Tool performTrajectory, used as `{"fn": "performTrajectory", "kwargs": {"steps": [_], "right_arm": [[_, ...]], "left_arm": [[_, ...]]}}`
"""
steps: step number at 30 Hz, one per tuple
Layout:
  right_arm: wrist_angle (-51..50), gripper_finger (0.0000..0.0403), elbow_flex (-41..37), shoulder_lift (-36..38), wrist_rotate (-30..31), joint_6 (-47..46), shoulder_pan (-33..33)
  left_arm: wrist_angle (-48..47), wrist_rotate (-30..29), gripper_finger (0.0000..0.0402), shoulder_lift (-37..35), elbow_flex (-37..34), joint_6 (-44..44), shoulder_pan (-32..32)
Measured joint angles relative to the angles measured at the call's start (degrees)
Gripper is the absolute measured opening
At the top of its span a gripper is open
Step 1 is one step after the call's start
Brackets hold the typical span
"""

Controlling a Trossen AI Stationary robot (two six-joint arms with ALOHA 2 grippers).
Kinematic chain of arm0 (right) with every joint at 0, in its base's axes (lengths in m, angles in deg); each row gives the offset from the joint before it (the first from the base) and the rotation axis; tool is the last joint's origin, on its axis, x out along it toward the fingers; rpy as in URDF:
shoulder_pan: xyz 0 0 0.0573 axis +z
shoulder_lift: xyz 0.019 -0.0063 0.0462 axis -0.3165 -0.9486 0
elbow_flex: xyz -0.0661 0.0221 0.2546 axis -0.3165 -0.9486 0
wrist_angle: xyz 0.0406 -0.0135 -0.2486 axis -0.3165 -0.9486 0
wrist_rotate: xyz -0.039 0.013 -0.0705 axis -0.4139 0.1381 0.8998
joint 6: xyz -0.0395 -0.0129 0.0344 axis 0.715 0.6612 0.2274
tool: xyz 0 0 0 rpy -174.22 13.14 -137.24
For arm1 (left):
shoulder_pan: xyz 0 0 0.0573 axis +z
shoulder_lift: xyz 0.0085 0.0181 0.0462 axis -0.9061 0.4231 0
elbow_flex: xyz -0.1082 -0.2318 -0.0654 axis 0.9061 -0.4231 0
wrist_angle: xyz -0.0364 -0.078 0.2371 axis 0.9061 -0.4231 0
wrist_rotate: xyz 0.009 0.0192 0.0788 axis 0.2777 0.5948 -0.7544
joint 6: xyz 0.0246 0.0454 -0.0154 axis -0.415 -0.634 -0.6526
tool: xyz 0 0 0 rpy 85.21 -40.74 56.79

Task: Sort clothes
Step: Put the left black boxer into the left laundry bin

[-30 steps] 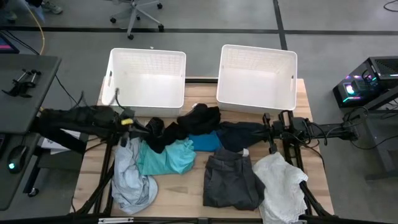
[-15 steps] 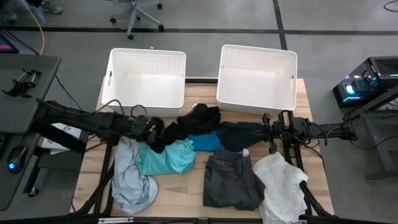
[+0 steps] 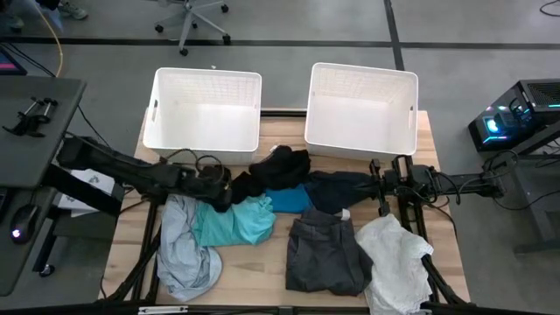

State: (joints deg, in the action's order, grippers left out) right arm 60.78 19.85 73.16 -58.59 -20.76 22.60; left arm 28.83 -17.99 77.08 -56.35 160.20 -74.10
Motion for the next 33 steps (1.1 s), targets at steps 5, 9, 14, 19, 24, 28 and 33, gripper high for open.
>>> {"fn": "performTrajectory", "kwargs": {"steps": [5, 9, 14, 19, 24, 28, 33], "right_arm": [[0.02, 0.0000, 0.02, 0.00, 0.01, 0.00, 0.01], [0.00, 0.0000, 0.02, 0.01, -0.01, 0.00, 0.01], [0.00, 0.0000, 0.00, 0.00, -0.01, 0.00, 0.01], [0.02, 0.0000, 0.01, 0.01, -0.01, 0.00, 0.01], [0.01, 0.0000, 0.00, 0.00, 0.00, 0.00, 0.00], [0.00, 0.0000, 0.00, 0.00, 0.00, 0.00, 0.01], [0.02, 0.0000, 0.02, 0.00, -0.01, 0.00, 0.01]], "left_arm": [[-1.63, -1.83, 0.0141, 10.59, 2.38, 0.84, -1.48], [1.27, -1.36, 0.0122, 16.65, 2.92, 1.34, -1.44], [0.56, 0.01, 0.0032, 17.36, 5.66, -2.79, -1.68], [-2.57, 1.84, 0.0012, 13.76, 11.97, -10.80, -1.84], [-6.92, 1.01, 0.0004, 9.55, 21.67, -18.64, -2.72], [-6.14, -1.70, 0.0002, 6.60, 30.33, -26.51, -3.45], [-2.34, -9.68, 0.0001, 4.76, 41.84, -37.99, -2.67]]}}
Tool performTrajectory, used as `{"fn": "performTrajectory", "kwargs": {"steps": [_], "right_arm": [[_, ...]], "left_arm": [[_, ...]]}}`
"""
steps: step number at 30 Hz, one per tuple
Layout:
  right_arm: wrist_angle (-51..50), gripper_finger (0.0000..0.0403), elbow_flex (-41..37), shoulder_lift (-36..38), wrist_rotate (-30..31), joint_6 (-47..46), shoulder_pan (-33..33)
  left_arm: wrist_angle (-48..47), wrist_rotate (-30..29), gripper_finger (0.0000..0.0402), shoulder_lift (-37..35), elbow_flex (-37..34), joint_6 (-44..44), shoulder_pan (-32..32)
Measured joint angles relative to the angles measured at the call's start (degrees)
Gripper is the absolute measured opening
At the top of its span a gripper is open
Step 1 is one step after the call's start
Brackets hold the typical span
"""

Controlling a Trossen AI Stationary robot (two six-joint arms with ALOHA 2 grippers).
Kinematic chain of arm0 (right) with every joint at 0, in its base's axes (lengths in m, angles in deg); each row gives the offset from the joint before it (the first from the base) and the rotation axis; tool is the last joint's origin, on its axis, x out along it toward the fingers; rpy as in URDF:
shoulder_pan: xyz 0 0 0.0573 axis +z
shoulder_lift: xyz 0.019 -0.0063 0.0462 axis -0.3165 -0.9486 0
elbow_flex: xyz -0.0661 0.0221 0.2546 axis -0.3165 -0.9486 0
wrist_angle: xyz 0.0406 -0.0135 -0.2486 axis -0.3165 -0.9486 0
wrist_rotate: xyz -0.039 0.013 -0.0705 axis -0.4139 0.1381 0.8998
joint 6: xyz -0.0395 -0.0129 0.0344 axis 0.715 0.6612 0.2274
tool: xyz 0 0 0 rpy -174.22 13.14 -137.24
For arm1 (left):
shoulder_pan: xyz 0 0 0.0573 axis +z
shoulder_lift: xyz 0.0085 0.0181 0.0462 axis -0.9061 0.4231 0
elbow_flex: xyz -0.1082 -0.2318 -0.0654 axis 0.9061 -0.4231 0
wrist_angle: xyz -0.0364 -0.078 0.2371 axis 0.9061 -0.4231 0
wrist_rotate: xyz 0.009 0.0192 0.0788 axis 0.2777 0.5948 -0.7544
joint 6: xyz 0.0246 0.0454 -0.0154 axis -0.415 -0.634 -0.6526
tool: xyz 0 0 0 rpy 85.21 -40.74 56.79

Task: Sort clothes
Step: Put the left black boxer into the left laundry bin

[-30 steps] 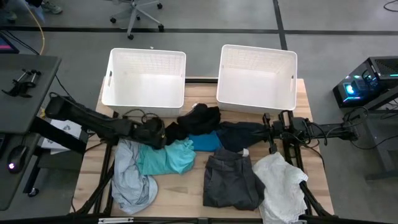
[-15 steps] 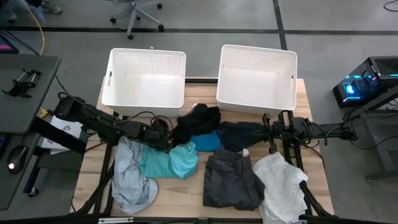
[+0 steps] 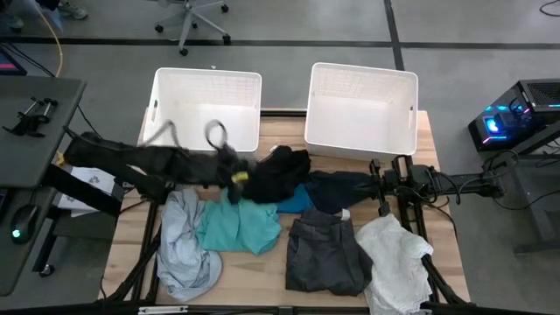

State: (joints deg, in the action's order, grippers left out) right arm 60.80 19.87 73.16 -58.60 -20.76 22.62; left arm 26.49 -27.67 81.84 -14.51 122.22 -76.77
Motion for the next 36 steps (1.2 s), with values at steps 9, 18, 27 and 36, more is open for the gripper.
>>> {"fn": "performTrajectory", "kwargs": {"steps": [9, 18, 27, 36], "right_arm": [[-0.02, 0.0000, 0.00, 0.00, 0.00, 0.00, 0.00], [0.00, 0.0000, 0.00, 0.00, 0.00, 0.00, 0.00], [-0.01, 0.0000, -0.01, 0.01, 0.01, 0.00, 0.00], [-0.02, 0.0000, 0.00, 0.00, 0.00, 0.00, -0.01]], "left_arm": [[0.89, -20.50, 0.0001, -0.05, 18.06, -26.78, 8.18], [-26.36, -17.63, 0.0001, 0.15, 21.41, -21.44, 28.29], [-45.12, -12.62, 0.0047, 3.03, 12.01, -7.15, 39.44], [-44.85, -3.59, 0.0168, 5.06, 10.31, -11.18, 45.31]]}}
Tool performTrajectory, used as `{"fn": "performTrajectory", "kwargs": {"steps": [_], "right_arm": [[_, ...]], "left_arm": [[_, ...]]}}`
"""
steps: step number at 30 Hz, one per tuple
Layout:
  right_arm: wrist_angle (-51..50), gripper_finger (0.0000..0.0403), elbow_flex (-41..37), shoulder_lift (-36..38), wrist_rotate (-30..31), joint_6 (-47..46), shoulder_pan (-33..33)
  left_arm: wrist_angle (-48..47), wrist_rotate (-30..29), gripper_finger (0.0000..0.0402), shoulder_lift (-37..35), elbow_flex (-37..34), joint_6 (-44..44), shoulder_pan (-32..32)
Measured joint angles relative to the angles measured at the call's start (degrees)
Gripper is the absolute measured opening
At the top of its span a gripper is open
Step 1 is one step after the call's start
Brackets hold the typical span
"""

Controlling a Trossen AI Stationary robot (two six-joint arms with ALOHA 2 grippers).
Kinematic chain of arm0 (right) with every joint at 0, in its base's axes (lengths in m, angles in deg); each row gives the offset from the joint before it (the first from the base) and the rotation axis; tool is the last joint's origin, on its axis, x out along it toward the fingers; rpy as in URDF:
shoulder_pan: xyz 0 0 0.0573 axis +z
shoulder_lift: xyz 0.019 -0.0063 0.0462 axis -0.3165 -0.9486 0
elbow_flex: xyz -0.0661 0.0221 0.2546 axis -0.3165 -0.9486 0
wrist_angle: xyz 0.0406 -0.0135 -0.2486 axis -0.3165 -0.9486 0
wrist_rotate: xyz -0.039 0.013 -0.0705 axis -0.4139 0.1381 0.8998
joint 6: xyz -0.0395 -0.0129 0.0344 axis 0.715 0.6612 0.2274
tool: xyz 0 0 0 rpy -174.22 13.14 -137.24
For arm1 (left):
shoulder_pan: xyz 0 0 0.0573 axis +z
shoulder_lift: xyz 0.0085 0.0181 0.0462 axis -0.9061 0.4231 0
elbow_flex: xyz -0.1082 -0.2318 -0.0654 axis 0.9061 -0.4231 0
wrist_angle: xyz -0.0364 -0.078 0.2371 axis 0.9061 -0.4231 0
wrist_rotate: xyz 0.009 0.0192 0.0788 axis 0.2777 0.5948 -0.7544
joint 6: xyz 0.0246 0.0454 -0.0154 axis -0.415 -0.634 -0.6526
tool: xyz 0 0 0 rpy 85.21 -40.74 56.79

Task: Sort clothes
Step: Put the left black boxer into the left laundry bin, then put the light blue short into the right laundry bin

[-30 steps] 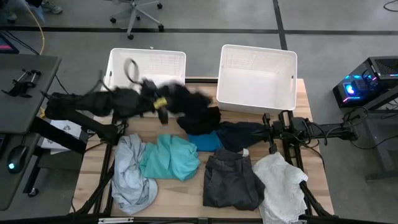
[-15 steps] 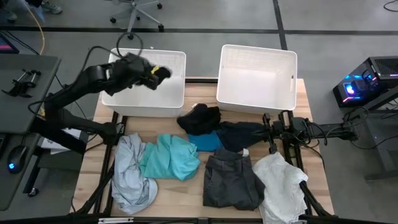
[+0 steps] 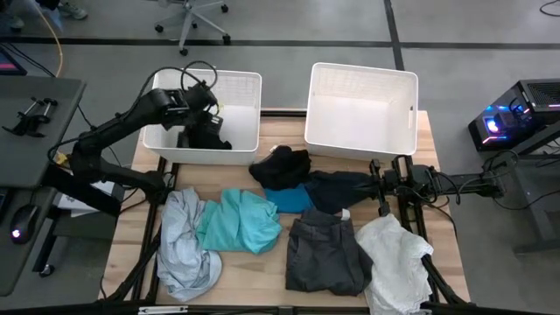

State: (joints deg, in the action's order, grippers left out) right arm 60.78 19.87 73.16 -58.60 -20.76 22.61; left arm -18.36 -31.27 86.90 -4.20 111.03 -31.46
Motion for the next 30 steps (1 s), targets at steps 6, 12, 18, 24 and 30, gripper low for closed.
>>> {"fn": "performTrajectory", "kwargs": {"steps": [6, 12, 18, 24, 30], "right_arm": [[0.02, 0.0000, -0.02, 0.02, 0.00, 0.00, 0.01], [0.01, 0.0000, -0.01, 0.01, 0.01, 0.00, -0.01], [0.02, 0.0000, 0.00, 0.00, 0.00, 0.00, 0.01], [0.00, 0.0000, -0.02, 0.00, 0.00, 0.00, 0.01], [0.01, 0.0000, -0.02, 0.01, 0.01, 0.00, 0.00]], "left_arm": [[-0.17, 9.68, 0.0194, -0.20, 6.18, -1.91, 0.54], [0.60, 12.81, 0.0166, -0.24, 13.18, -12.08, -9.03], [0.20, 10.54, 0.0126, 0.22, 15.14, -19.32, -25.71], [-0.29, 3.75, 0.0087, 5.20, 15.17, -19.40, -43.53], [0.09, 14.27, 0.0068, 13.40, 15.15, -13.33, -51.71]]}}
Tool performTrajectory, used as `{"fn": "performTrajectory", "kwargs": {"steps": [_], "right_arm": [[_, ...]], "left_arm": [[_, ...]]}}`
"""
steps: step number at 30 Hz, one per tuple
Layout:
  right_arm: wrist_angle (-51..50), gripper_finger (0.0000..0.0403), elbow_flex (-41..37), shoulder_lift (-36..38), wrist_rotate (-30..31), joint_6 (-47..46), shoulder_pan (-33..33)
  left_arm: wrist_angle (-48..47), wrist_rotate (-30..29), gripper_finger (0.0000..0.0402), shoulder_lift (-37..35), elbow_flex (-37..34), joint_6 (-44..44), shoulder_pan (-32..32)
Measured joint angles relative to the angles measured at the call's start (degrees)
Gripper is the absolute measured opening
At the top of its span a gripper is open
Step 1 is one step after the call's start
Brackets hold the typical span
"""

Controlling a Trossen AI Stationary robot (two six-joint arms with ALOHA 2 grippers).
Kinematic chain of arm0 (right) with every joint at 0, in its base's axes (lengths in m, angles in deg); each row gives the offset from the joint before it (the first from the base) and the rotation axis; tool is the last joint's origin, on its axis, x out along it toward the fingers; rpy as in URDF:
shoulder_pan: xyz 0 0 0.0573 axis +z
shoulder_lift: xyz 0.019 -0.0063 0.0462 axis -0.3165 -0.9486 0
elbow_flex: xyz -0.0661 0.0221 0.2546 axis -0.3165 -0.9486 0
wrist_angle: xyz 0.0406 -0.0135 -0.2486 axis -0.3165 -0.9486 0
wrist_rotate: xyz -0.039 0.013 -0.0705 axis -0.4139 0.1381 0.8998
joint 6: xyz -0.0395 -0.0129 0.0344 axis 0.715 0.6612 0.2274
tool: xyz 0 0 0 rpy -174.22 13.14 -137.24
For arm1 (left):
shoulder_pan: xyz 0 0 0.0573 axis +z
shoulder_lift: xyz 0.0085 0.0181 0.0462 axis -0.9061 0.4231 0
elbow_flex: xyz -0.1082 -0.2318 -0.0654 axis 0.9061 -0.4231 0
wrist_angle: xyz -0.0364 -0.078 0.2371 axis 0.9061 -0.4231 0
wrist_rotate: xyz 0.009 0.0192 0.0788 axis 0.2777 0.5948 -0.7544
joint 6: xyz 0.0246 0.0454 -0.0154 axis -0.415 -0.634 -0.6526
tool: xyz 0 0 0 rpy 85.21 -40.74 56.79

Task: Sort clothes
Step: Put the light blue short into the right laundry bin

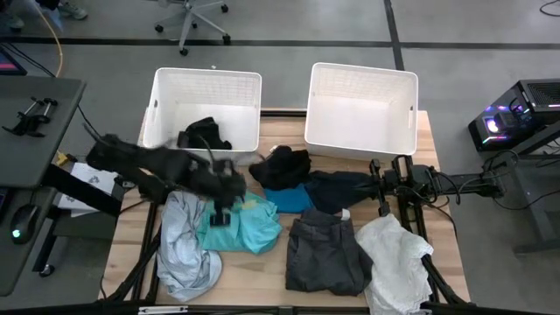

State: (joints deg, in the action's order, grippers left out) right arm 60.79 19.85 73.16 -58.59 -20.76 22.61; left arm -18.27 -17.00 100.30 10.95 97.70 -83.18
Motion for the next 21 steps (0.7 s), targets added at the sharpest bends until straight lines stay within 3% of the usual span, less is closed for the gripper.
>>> {"fn": "performTrajectory", "kwargs": {"steps": [4, 10, 21], "right_arm": [[0.01, 0.0000, -0.01, -0.01, -0.01, 0.00, 0.01], [0.00, 0.0000, 0.00, 0.02, -0.01, 0.00, 0.00], [0.01, 0.0000, -0.01, 0.02, -0.01, 0.00, 0.00]], "left_arm": [[-0.07, 3.61, 0.0067, 6.06, -0.22, 4.31, -2.66], [1.46, 3.78, 0.0084, 13.56, -3.34, 5.72, -5.15], [20.95, 9.07, 0.0213, 17.62, -16.37, 6.61, -6.40]]}}
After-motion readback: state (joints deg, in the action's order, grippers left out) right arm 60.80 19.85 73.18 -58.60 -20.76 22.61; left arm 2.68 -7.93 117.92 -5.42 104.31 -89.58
